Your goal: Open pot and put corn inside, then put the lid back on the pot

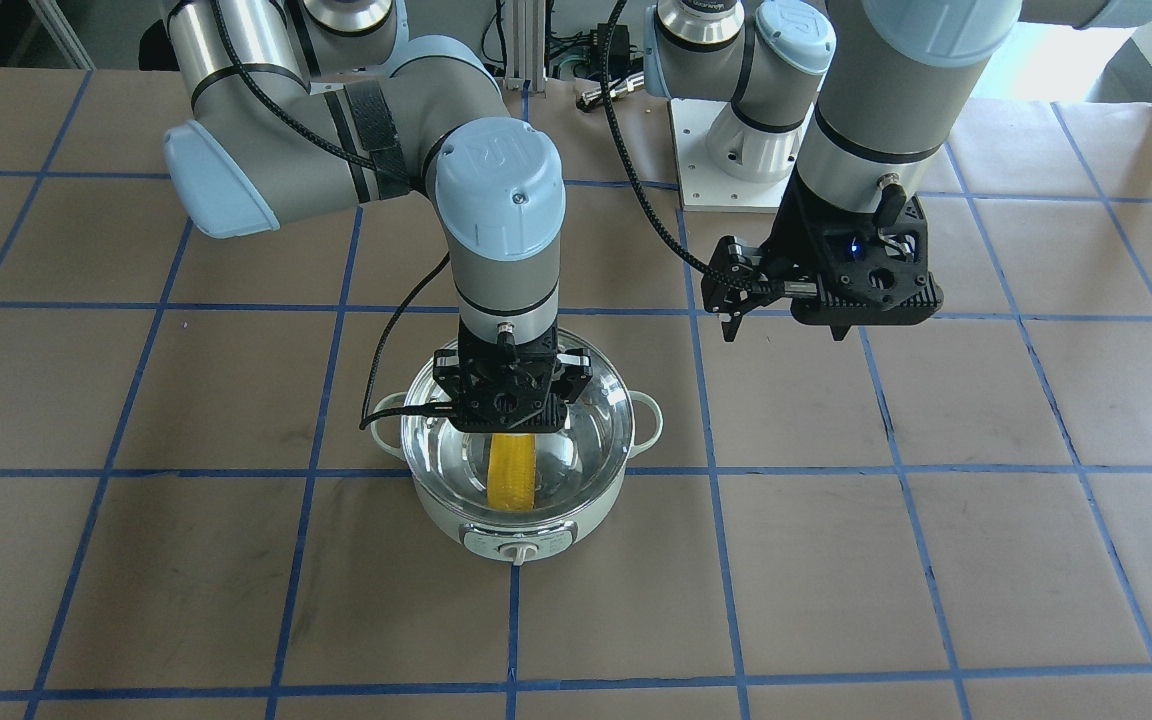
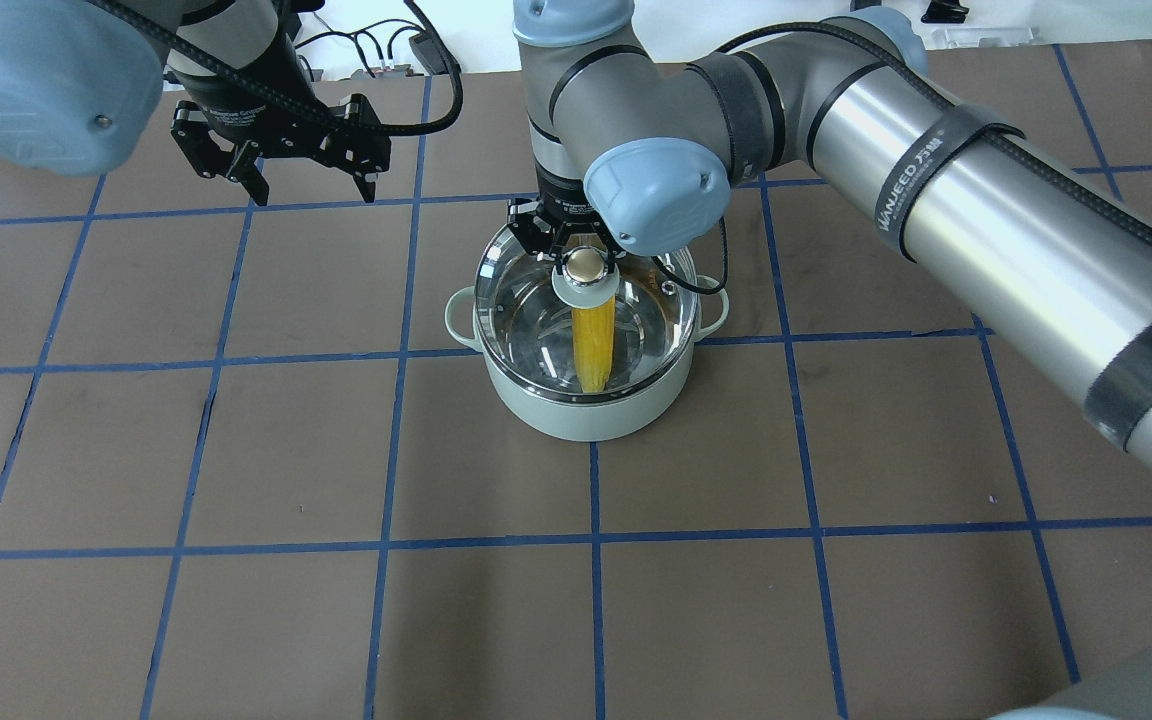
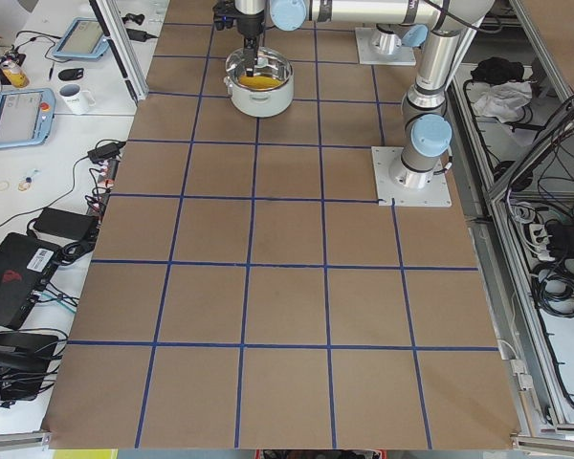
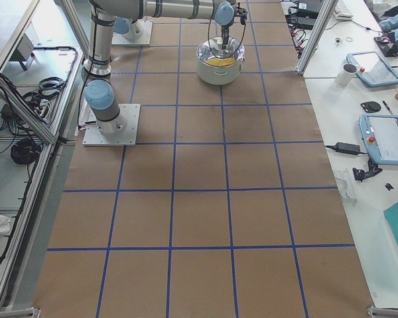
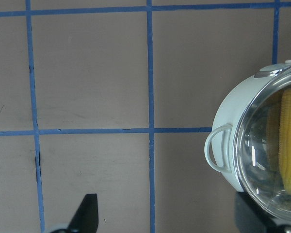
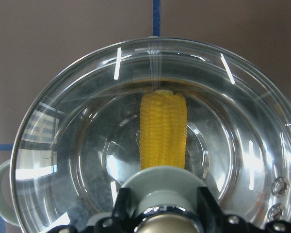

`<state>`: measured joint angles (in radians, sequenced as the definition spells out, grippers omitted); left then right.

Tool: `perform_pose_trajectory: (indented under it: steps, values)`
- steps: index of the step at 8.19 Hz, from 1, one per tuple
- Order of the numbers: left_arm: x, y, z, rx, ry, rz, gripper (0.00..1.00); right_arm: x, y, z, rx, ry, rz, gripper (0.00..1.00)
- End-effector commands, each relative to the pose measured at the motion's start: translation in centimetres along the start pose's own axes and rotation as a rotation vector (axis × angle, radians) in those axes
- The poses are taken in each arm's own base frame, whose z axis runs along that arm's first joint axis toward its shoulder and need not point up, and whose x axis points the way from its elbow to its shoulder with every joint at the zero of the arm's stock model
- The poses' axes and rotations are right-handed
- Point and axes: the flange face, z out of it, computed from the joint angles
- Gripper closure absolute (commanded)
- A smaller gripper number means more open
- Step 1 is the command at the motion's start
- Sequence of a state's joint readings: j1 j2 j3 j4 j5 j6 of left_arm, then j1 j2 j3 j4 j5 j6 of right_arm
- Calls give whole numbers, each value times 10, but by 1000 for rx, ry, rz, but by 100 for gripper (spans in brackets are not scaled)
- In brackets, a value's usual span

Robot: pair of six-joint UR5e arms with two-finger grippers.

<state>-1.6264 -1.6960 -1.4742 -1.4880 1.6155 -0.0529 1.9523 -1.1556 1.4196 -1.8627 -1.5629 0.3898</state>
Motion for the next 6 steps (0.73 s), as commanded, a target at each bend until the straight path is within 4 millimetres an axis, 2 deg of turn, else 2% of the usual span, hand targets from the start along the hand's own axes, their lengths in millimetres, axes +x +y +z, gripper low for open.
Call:
perform_pose_trajectory:
  steps: [1,6]
  values:
    - [0,1,1,-2,0,16,0,0,1,0,-13,-3,3,56]
    - [0,1,8,-10,0,15,0,0,0,2,-30,4,3,55]
